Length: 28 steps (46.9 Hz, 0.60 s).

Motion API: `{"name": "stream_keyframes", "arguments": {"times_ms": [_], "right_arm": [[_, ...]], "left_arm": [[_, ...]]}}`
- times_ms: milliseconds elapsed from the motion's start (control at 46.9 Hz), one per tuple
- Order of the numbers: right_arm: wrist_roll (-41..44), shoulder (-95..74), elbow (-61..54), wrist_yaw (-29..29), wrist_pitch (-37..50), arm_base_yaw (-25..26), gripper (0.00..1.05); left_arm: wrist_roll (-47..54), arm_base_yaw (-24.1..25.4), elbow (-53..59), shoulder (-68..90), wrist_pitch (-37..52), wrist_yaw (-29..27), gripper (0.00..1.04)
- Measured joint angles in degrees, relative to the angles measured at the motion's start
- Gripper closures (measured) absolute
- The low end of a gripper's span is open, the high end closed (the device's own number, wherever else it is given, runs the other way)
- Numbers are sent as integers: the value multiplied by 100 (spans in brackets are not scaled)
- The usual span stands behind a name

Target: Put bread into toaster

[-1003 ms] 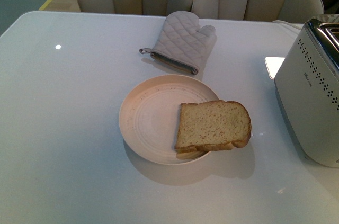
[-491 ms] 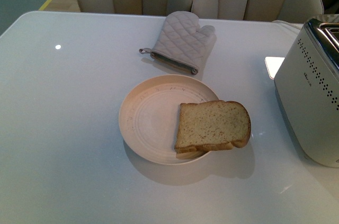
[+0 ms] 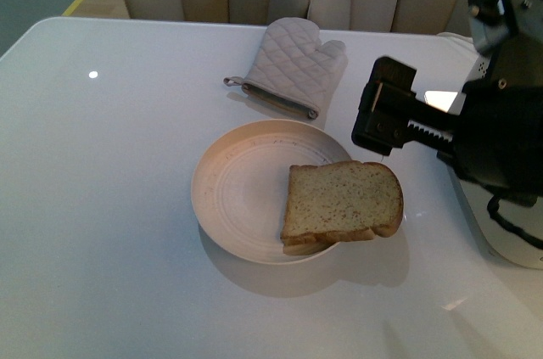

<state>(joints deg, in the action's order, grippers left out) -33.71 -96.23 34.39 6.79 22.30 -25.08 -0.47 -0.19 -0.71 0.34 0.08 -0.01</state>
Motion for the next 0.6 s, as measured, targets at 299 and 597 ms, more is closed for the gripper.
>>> {"name": "stream_keyframes", "arguments": {"times_ms": [299,597], "right_arm": [[-1093,-935,0,-214,306,131,9],[-1576,-2094,262,-509,881,439,9]], "left_arm": [[0,0,0,0,0,0,7],[0,0,0,0,0,0,7]]}}
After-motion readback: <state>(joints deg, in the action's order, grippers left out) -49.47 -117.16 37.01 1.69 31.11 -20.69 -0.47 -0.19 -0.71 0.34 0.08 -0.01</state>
